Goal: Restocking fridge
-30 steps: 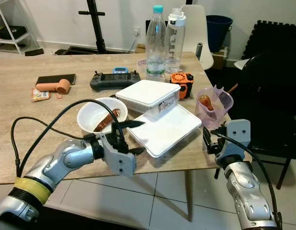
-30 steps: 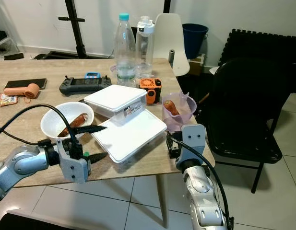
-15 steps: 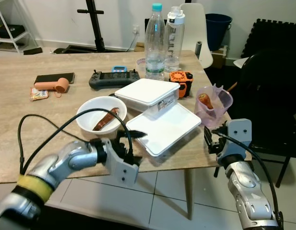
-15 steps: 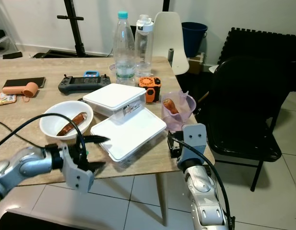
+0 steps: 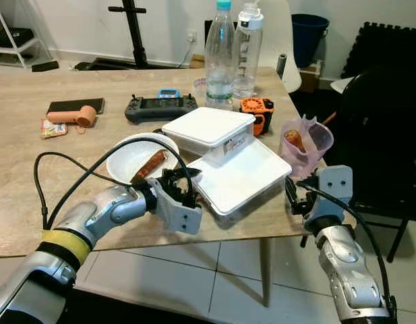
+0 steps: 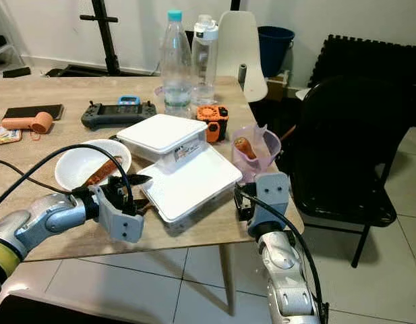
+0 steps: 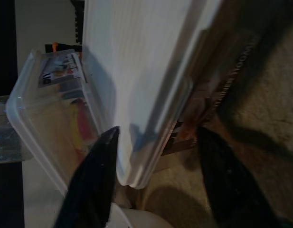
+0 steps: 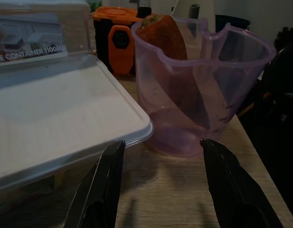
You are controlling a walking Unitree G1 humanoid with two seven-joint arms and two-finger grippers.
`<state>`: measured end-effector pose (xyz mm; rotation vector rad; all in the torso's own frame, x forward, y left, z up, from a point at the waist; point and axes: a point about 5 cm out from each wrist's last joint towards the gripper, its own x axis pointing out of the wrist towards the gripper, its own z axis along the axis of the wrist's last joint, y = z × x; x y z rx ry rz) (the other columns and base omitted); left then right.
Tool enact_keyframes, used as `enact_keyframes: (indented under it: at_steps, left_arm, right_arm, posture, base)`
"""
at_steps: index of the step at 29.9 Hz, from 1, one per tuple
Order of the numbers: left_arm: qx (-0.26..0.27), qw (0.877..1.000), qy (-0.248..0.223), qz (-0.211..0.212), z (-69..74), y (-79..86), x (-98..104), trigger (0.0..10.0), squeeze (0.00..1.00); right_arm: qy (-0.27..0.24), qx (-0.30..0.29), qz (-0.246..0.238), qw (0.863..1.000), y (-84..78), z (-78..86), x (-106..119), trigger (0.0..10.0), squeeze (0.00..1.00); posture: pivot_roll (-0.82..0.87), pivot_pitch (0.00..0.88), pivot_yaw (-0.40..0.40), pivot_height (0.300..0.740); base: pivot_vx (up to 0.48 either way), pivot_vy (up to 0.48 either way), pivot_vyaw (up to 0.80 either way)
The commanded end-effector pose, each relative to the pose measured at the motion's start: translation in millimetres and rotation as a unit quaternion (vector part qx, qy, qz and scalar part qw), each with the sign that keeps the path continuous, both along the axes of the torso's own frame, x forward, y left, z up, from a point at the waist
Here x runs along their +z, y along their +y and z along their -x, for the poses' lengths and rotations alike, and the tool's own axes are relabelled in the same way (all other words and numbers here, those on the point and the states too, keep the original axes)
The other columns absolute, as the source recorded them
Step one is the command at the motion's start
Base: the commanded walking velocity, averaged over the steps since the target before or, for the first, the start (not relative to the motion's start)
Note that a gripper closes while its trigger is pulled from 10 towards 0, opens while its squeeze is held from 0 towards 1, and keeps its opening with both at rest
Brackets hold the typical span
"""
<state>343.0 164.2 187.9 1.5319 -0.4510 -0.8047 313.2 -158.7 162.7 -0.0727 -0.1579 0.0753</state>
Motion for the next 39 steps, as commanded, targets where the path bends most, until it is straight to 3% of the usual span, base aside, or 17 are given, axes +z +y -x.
enact_keyframes:
  at_steps: [1, 18, 19, 28, 32, 36, 39]
  left_arm:
    - [-0.024, 1.000, -0.002, 0.005, 4.5, -4.0, 1, 0.0, 0.00]
    - [-0.013, 0.999, -0.020, 0.043, 34.7, 25.2, 16, 0.0, 0.00]
    - [-0.009, 0.999, -0.023, 0.047, 37.1, 27.6, 19, 10.0, 0.00]
    - [0.002, 0.995, -0.065, 0.072, 46.9, 36.0, 45, 10.0, 0.00]
    - [0.010, 0.989, -0.124, 0.080, 46.5, 37.8, 61, 10.0, 0.00]
    - [0.008, 0.987, -0.136, 0.083, 48.6, 37.0, 67, 10.0, 0.00]
    - [0.005, 0.983, -0.160, 0.090, 53.1, 38.3, 84, 10.0, 0.00]
  right_arm:
    - [0.014, -0.004, -0.003, 1.000, -1.9, 1.8, -6, 10.0, 0.00]
    - [0.018, 0.003, -0.008, 1.000, 2.1, -0.1, -9, 10.0, 0.00]
    - [0.018, 0.003, -0.008, 1.000, 2.0, -0.4, -9, 10.0, 0.00]
    - [0.008, 0.009, -0.011, 1.000, 2.7, -1.8, -2, 10.0, 0.00]
    - [-0.017, 0.029, -0.023, 0.999, 4.1, -5.2, 15, 10.0, 0.00]
    - [-0.023, 0.032, -0.023, 0.999, 3.8, -6.9, 19, 10.0, 0.00]
    - [-0.041, 0.045, -0.027, 0.998, 5.2, -7.9, 31, 10.0, 0.00]
  posture:
    - [-0.05, 0.235, -0.016, 0.736]
    - [-0.01, 0.238, -0.016, 0.736]
    - [-0.01, 0.239, -0.017, 0.736]
    - [0.00, 0.240, -0.016, 0.736]
    - [0.00, 0.229, -0.021, 0.736]
    - [0.00, 0.223, -0.019, 0.736]
    - [0.01, 0.218, -0.016, 0.736]
  base:
    - [0.000, 0.000, 0.00]
    - [0.000, 0.000, 0.00]
    - [0.000, 0.000, 0.00]
    - [0.000, 0.000, 0.00]
    - [0.000, 0.000, 0.00]
    - [0.000, 0.000, 0.00]
    - [0.000, 0.000, 0.00]
